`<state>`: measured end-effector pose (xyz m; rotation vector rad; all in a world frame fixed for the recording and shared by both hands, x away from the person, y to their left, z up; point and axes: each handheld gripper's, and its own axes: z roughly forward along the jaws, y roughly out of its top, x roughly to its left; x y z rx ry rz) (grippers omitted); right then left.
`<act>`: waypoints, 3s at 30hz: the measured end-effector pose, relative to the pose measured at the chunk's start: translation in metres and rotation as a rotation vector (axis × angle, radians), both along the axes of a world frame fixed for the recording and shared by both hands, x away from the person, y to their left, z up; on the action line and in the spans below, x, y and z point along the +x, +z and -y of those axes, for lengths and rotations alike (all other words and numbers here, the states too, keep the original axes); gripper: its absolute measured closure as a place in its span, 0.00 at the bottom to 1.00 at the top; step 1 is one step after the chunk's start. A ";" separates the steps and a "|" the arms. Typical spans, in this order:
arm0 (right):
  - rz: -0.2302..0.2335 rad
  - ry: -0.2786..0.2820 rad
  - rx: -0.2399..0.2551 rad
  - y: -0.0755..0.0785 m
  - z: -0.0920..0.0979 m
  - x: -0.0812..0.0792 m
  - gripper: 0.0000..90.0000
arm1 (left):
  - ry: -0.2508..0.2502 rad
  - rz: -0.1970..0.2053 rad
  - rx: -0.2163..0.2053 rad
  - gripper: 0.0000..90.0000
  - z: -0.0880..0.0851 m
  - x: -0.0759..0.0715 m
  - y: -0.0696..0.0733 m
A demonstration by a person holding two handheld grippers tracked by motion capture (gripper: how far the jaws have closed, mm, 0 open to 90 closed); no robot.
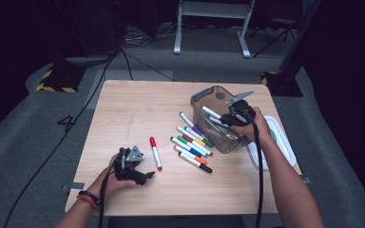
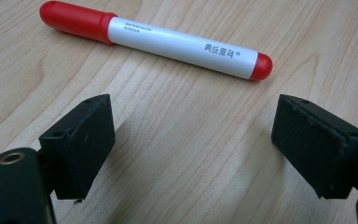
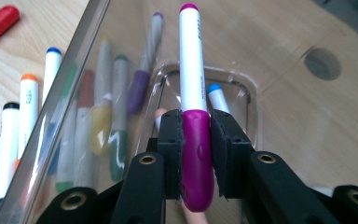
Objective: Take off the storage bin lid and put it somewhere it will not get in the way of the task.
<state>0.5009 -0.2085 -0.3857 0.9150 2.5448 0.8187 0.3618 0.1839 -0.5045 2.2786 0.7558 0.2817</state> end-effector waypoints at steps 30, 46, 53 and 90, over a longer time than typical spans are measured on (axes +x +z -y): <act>0.079 -0.020 0.122 0.029 0.024 -0.030 0.51 | 0.000 0.000 0.000 0.15 0.000 0.000 0.000; 0.209 0.127 0.230 0.053 0.029 -0.093 0.46 | 0.000 0.000 0.000 0.15 0.000 0.000 0.000; 0.214 0.175 0.237 0.048 0.021 -0.115 0.44 | 0.000 0.000 0.000 0.15 0.000 0.000 0.000; 0.036 0.296 0.130 -0.079 -0.022 -0.146 0.52 | 0.001 -0.001 0.000 0.15 0.000 0.000 0.000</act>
